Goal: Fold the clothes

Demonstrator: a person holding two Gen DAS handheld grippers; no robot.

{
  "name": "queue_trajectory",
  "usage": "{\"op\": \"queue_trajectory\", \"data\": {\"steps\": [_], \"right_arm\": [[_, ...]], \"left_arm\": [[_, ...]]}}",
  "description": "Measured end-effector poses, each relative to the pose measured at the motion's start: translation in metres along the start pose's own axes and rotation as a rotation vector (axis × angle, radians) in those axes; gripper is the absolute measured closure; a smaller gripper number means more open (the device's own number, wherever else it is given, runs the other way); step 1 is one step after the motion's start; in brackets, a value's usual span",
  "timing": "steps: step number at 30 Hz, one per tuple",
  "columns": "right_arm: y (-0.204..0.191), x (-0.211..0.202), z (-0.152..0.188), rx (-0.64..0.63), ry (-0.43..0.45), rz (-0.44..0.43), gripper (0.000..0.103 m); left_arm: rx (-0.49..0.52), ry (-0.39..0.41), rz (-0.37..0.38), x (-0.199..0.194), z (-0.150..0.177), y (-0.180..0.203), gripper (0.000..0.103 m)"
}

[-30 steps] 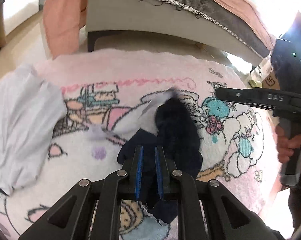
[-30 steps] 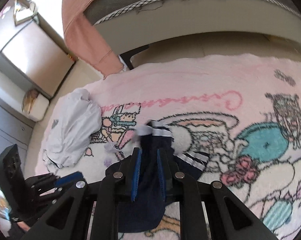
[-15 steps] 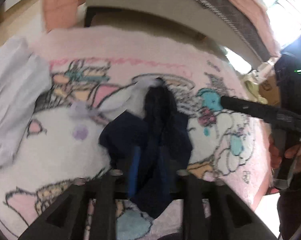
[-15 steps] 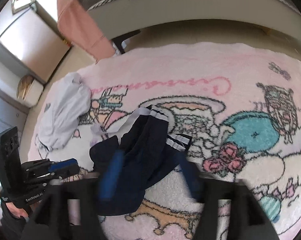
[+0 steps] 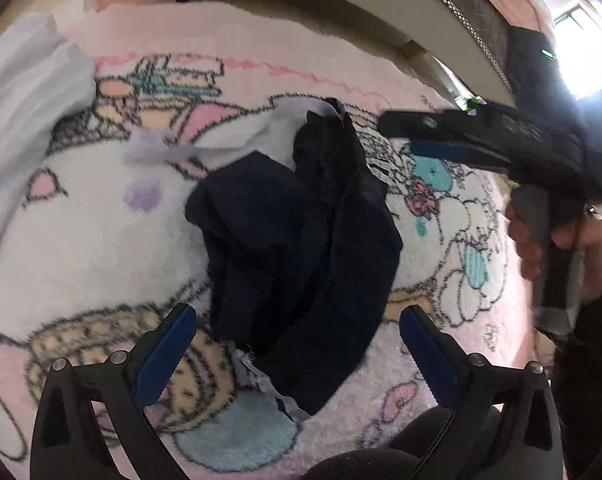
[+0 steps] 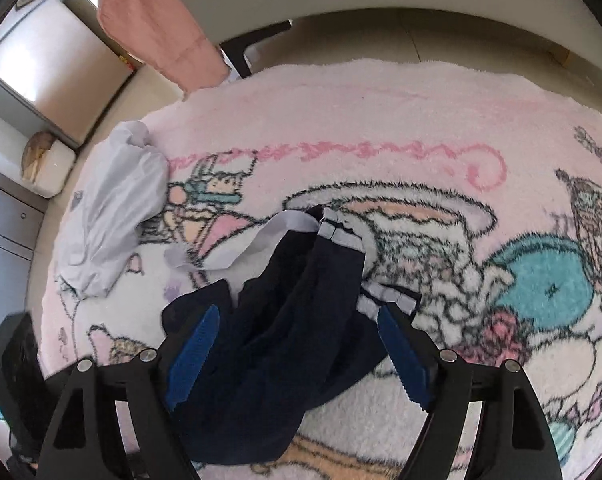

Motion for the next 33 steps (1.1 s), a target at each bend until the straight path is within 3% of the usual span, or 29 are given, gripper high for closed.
{"op": "queue_trajectory", "data": {"steps": [8,12,18,20,22,27,29,31,33], "right_arm": [[0.002,0.023,-0.014,0.016,-0.014,0.01,0.021],[0.002,0.03,-0.014,0.045,-0.021,-0.007,0.021],[0.003,0.035,-0.021,0.169,-0.013,-0.105,0.021],[0.003,0.039,-0.022,0.203,-0.031,-0.131,0.021],[0.003,0.043,-0.023,0.228,-0.053,-0.143,0.021],[-0.002,0.049,-0.026,0.214,-0.064,-0.13,0.022],[-0.001,0.051,-0.028,0.209,-0.054,-0.095,0.029],[0.004,0.055,-0.029,0.211,-0.054,-0.04,0.055],[0.008,0.059,-0.029,0.212,-0.059,0.017,0.069]], "left_arm": [[0.004,0.036,0.093,-0.004,0.012,0.01,0.0],[-0.038,0.011,0.107,0.003,0.016,0.001,0.001],[-0.101,0.003,0.142,0.007,0.02,-0.008,0.021],[-0.112,0.001,0.143,0.008,0.021,-0.01,0.046],[-0.134,-0.01,0.14,0.011,0.023,-0.015,0.058],[-0.16,-0.009,0.172,0.01,0.025,-0.018,0.066],[-0.16,-0.01,0.177,0.01,0.026,-0.018,0.07],[-0.159,-0.017,0.184,0.011,0.027,-0.018,0.073],[-0.152,-0.022,0.191,0.012,0.028,-0.015,0.077]]}}
Point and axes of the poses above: each gripper's, at about its wrist camera, not at the fingertips, and x roughly the way its jaws point, y to its right, z to its underside, the point moved 8 cm from there along x, roughly the way its jaws point, and after that the axes turned 7 degrees about z, right-handed, at the moved point
